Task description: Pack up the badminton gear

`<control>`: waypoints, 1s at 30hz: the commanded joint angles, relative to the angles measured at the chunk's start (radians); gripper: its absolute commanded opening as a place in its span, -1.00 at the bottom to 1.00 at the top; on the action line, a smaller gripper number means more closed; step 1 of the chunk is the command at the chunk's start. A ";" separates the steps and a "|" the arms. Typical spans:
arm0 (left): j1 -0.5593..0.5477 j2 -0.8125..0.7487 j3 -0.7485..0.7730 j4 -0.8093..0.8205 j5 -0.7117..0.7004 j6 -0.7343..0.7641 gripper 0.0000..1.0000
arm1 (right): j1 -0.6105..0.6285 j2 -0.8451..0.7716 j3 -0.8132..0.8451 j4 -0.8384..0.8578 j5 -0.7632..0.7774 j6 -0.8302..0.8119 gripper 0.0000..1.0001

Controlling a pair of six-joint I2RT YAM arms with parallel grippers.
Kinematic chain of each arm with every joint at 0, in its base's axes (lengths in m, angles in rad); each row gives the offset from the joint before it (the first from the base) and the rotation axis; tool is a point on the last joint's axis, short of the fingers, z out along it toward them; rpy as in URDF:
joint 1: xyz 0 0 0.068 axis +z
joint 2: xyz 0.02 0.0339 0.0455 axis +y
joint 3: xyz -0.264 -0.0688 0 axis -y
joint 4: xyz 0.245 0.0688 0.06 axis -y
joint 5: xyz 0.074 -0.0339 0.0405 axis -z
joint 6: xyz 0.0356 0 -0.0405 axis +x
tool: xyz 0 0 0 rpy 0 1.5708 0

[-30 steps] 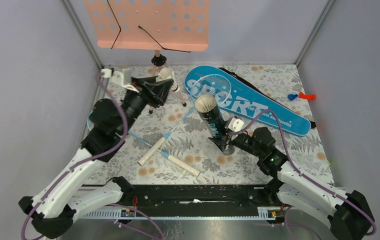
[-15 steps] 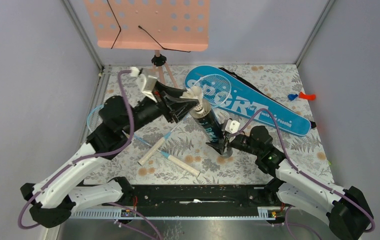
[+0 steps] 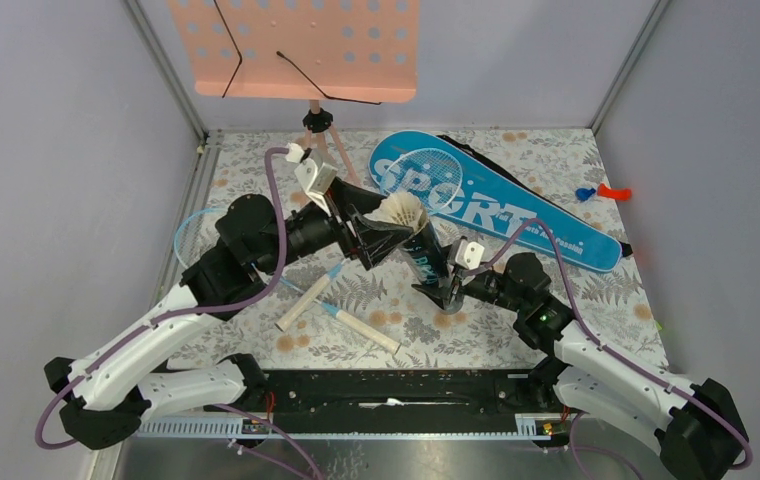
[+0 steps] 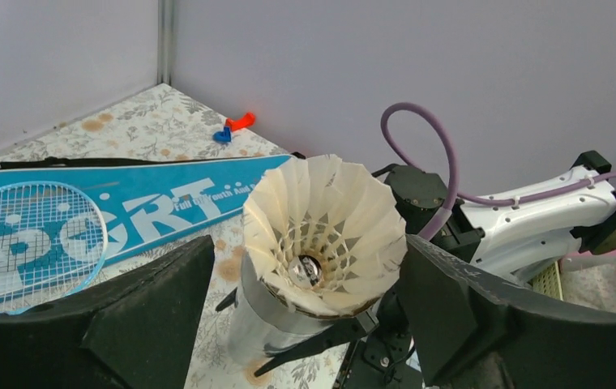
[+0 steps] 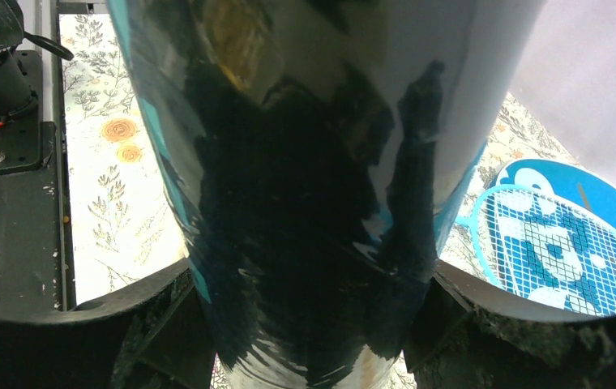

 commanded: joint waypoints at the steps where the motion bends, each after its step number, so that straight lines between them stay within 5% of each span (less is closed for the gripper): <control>1: -0.012 -0.007 0.059 -0.040 0.023 0.029 0.85 | -0.004 -0.013 0.041 0.090 -0.021 0.001 -0.62; 11: -0.013 -0.054 0.140 -0.180 -0.107 -0.003 0.98 | -0.004 0.008 0.046 0.079 -0.030 -0.020 -0.62; 17: -0.012 0.004 0.296 -0.484 -0.345 -0.060 0.98 | -0.005 0.028 0.066 0.036 -0.073 -0.069 -0.61; 30: -0.012 0.049 0.300 -0.665 -0.213 -0.132 0.98 | -0.005 0.056 0.103 -0.044 -0.205 -0.141 -0.61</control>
